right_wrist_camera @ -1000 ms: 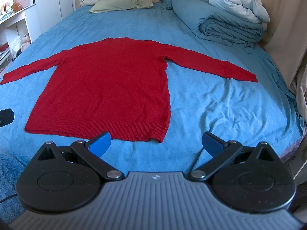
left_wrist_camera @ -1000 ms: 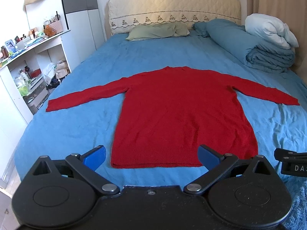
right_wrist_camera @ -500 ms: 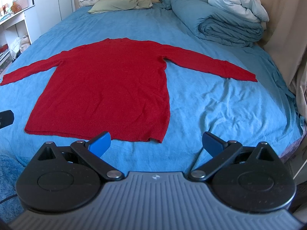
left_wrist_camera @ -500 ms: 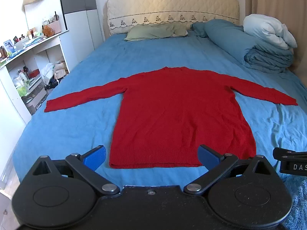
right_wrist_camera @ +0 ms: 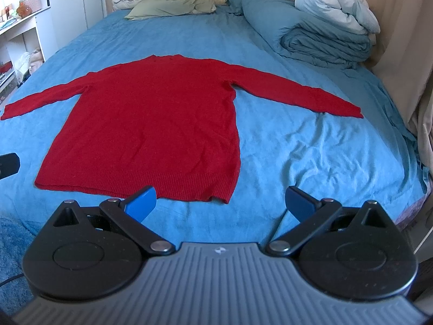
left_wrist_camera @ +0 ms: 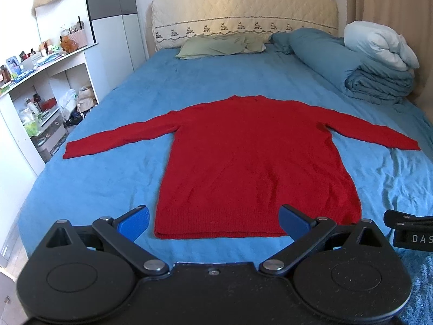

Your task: Fold small clothes

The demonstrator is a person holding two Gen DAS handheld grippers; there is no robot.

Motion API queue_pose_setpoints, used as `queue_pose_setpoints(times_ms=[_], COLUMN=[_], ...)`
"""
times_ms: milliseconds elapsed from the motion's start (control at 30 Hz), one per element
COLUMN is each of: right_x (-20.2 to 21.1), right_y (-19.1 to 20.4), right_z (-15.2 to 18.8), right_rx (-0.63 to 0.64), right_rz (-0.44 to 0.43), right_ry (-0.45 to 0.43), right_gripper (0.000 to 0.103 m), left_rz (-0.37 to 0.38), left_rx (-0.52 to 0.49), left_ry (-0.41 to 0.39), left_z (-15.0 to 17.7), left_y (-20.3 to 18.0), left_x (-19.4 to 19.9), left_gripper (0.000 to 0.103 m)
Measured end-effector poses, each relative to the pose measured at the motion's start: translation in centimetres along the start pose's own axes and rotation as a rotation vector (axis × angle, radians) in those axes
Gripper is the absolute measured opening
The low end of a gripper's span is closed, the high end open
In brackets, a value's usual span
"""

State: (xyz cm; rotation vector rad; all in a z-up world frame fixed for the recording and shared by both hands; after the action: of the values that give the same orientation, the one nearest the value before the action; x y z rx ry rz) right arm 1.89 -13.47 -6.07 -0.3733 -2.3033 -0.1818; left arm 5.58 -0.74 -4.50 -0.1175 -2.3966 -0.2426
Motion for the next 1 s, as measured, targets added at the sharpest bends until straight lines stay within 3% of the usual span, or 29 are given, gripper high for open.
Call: queue_pose_setpoints(times_ms=[1000], right_x=[0.11], right_y=[0.23], right_z=[0.02], right_rx=[0.006], right_rz=[-0.001], right_ry=[-0.004], right_gripper=[0.103], left_rz=[0.007], left_rx=[0.020], left_ry=[0.002], left_z=[0.15], left_y=[0.35], left_x=[-0.04], left_gripper=[0.103])
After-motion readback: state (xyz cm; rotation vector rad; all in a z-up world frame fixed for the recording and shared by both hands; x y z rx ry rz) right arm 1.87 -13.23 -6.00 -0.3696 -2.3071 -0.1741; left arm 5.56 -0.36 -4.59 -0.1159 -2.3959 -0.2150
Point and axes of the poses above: each gripper's, at about its wrist camera, not at the fingertips, and x roughly against the way its jaws point, y to its left, z to its underside, the point moved 8 cm from there along -x, roughly the way its jaws point, and after that the axes turned 4 degrees about -x, right-handed, at the moved point
